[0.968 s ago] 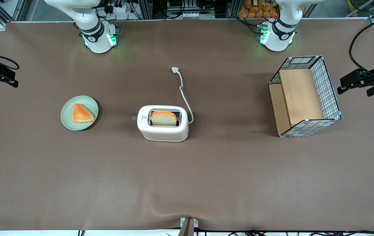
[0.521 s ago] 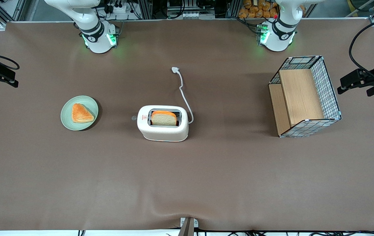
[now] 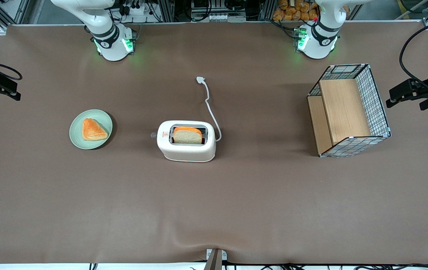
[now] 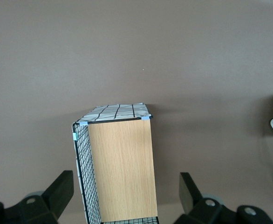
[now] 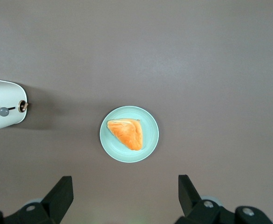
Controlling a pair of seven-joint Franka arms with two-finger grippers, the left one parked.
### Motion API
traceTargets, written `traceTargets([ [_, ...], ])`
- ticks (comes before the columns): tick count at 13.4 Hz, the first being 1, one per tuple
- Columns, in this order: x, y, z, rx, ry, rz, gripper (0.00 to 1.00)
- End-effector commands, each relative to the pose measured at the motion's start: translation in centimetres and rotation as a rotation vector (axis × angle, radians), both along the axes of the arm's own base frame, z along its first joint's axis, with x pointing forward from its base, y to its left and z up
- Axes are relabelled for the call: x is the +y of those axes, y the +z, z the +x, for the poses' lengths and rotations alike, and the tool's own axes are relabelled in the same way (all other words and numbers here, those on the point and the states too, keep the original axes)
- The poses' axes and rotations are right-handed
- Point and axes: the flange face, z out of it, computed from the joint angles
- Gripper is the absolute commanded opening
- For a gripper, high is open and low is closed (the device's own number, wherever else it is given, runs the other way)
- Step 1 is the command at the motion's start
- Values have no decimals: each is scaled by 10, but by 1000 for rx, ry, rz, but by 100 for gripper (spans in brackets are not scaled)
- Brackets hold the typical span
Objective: Press toaster button with right arm
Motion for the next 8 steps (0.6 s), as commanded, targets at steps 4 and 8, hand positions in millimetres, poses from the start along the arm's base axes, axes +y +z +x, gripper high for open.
traceTargets([
  [4,-2,4,-1,-8,11,-12,100],
  [8,-1,0,1,-1,11,-10,100],
])
